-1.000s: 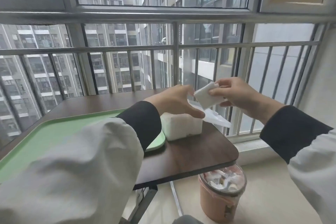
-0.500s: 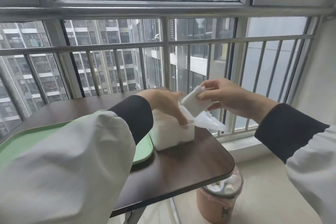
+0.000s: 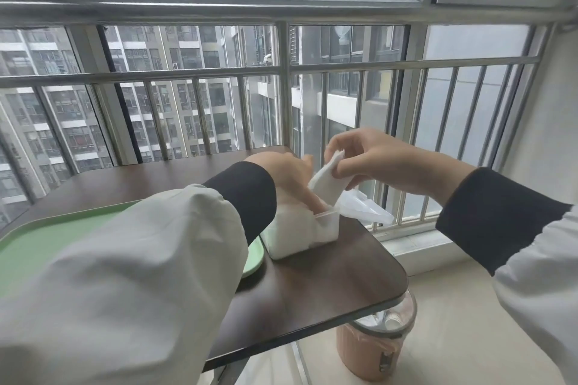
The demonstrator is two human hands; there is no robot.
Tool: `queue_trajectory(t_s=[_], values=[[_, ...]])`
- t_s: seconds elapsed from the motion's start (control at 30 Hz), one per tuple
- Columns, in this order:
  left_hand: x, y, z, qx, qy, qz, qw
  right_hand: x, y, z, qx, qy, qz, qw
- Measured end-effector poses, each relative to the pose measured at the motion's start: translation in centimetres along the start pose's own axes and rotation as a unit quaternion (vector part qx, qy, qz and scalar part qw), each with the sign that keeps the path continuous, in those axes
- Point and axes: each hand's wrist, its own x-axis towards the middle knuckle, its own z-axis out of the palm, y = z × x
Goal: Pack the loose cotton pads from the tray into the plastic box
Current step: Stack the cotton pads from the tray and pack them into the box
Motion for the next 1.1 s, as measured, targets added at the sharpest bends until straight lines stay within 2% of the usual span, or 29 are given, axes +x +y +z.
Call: queue_trajectory(t_s=[0.17, 0.33, 0.4, 0.57, 0.7, 0.77, 0.9, 0.97, 1.1], values=[[-0.1, -0.8, 0.1, -0.04, 0.026, 0.022, 0.999, 0.1, 0.2, 1.0, -0.001, 0.058, -0.023, 0.998], [0.8, -1.0, 0.7, 0.033, 0.09, 0.024, 0.995, -0.3, 0.8, 1.4, -0.032, 0.027, -0.042, 0.998], [1.2, -1.1, 1.1, 0.025, 0.116, 0.021, 0.993, -0.3, 0.8, 1.6, -0.099, 0.021, -0.056, 0.993], [1.2, -1.1, 0.9, 0.011, 0.135, 0.003, 0.991, 0.1, -0.2, 2.1, -0.322, 0.018, -0.049, 0.945], [0.9, -0.9, 0.9, 0.027, 0.108, 0.019, 0.994, 1.0, -1.6, 2.8, -0.441, -0.065, -0.011, 0.895], [0.9, -0.8, 0.8, 0.034, 0.098, 0.024, 0.994, 1.5, -2.2, 3.2, -0.472, -0.082, 0.003, 0.878], [1.2, -1.2, 0.9, 0.041, 0.097, 0.017, 0.994, 2.1, -2.2, 3.7, -0.491, -0.07, 0.002, 0.868], [1.5, -1.6, 1.1, 0.037, 0.112, 0.006, 0.993, 2.1, -1.8, 3.6, -0.466, -0.076, 0.002, 0.882], [1.3, -1.8, 1.1, 0.01, 0.127, -0.017, 0.992, 1.7, -1.8, 2.4, -0.382, -0.153, 0.073, 0.908]])
